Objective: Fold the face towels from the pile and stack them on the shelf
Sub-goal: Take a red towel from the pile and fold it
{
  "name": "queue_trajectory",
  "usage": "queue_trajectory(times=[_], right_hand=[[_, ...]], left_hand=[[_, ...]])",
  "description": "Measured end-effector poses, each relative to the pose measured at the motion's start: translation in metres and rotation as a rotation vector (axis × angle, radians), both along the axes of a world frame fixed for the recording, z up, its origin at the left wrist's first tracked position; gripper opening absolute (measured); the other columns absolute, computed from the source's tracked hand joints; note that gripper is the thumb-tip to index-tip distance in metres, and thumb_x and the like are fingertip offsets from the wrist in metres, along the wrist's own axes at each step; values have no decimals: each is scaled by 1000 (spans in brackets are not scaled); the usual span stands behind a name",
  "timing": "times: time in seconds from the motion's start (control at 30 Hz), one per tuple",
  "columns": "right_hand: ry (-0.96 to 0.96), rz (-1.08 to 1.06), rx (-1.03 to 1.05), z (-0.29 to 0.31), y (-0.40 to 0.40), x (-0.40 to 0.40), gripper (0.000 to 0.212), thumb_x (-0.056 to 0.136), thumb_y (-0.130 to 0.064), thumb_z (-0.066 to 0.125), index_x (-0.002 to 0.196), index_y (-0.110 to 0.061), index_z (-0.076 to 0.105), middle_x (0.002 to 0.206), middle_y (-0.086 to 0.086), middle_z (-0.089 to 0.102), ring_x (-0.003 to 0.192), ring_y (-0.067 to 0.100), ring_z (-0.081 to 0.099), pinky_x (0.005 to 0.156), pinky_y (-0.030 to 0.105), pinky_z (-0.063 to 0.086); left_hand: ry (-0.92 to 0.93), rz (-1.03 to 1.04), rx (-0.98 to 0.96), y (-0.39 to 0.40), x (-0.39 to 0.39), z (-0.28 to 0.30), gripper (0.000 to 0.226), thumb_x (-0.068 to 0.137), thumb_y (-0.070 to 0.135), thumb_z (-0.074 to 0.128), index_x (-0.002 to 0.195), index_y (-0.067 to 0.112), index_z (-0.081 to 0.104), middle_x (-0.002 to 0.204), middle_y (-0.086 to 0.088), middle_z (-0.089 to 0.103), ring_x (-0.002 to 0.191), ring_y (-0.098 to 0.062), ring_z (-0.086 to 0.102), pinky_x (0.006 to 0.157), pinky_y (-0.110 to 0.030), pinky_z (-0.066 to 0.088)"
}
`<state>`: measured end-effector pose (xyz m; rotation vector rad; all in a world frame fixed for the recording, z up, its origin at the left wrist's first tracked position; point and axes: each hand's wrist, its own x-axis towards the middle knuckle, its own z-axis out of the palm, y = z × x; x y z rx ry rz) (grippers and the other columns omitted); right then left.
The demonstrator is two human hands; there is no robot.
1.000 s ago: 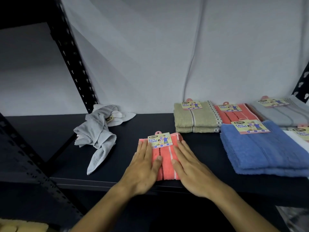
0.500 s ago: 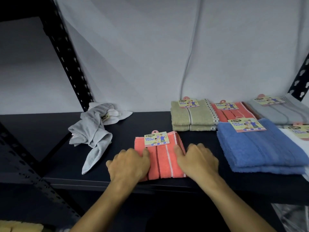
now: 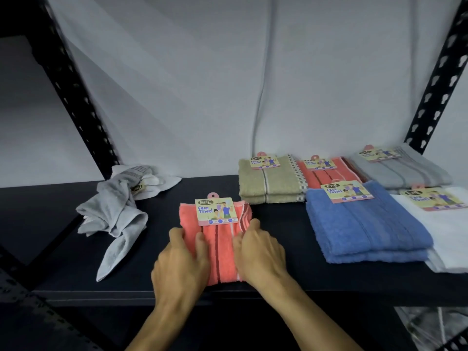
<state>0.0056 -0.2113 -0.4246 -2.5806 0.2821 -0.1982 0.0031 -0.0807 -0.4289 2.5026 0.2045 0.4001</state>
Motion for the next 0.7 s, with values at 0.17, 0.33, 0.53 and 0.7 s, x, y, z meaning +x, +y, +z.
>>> queue_trajectory(times=[0.17, 0.33, 0.53, 0.7], right_hand=[[-99, -15, 65, 32, -38, -10, 29, 104, -38, 29, 112, -13, 42, 104, 7, 64, 93, 28, 62, 66, 33, 39], [-344, -161, 33, 75, -113, -1, 34, 100, -41, 42, 118, -14, 52, 112, 9, 62, 104, 33, 57, 70, 33, 32], [-362, -261, 98, 93, -225, 51, 32, 93, -44, 57, 107, -17, 66, 102, 7, 68, 94, 30, 62, 82, 39, 51], [-207, -234, 84, 72, -280, 93, 34, 96, -42, 50, 102, -13, 66, 95, 6, 68, 83, 24, 62, 79, 38, 53]], left_hand=[[-163, -53, -72, -26, 3, 36, 35, 98, 46, 46, 114, 16, 48, 83, -3, 55, 91, -38, 61, 70, -38, 38], [-174, -185, -144, -96, 35, 68, 31, 99, 44, 45, 111, 16, 48, 95, -7, 62, 96, -36, 59, 73, -35, 36], [-104, -373, -160, -197, 101, 84, 33, 99, 40, 47, 113, 10, 50, 110, -12, 63, 101, -34, 59, 73, -34, 40], [-33, -377, -27, -247, 144, 80, 38, 98, 40, 49, 118, 8, 50, 120, -14, 61, 110, -36, 57, 81, -38, 42]])
